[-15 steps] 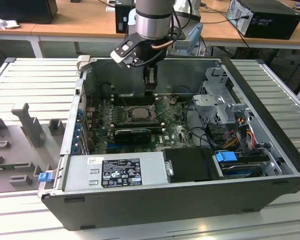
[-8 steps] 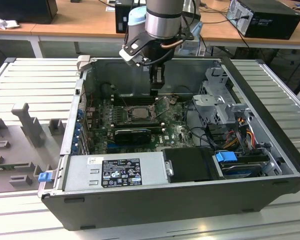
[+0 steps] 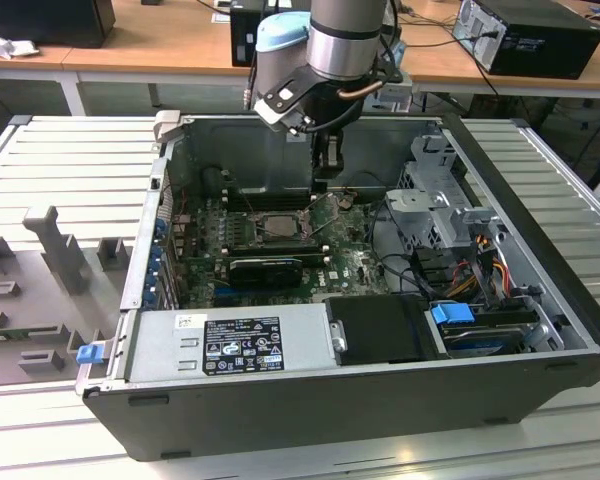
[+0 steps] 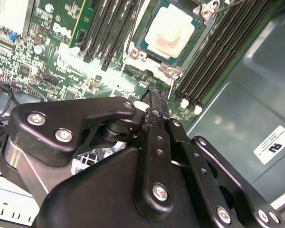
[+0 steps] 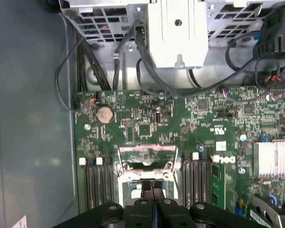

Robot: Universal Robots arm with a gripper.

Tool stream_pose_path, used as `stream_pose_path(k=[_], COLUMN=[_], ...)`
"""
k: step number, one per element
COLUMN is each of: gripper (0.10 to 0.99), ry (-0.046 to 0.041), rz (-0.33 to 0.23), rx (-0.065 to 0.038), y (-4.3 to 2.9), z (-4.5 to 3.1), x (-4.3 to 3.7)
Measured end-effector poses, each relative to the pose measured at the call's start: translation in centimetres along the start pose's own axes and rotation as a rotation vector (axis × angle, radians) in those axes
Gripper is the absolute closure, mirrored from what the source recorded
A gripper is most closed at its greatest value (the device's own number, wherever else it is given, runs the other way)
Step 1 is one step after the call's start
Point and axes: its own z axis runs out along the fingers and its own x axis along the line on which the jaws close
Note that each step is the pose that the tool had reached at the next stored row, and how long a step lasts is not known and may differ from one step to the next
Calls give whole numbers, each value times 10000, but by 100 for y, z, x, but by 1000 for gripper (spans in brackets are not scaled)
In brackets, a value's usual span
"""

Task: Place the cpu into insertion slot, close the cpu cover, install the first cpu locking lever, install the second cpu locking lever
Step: 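Close the cpu cover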

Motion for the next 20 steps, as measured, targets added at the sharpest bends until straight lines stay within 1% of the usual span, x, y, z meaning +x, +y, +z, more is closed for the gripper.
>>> stream_pose_path(k=[4,12,18,19,20], gripper=[980,980,980,980,980], ry=[-1,0,-1,-1,1], rz=[-20,-35,-43,-43,-45], rx=[1,4,4,5,5], y=[67,243,320,345,402], z=[11,13,13,13,14], x=[3,12,15,16,19])
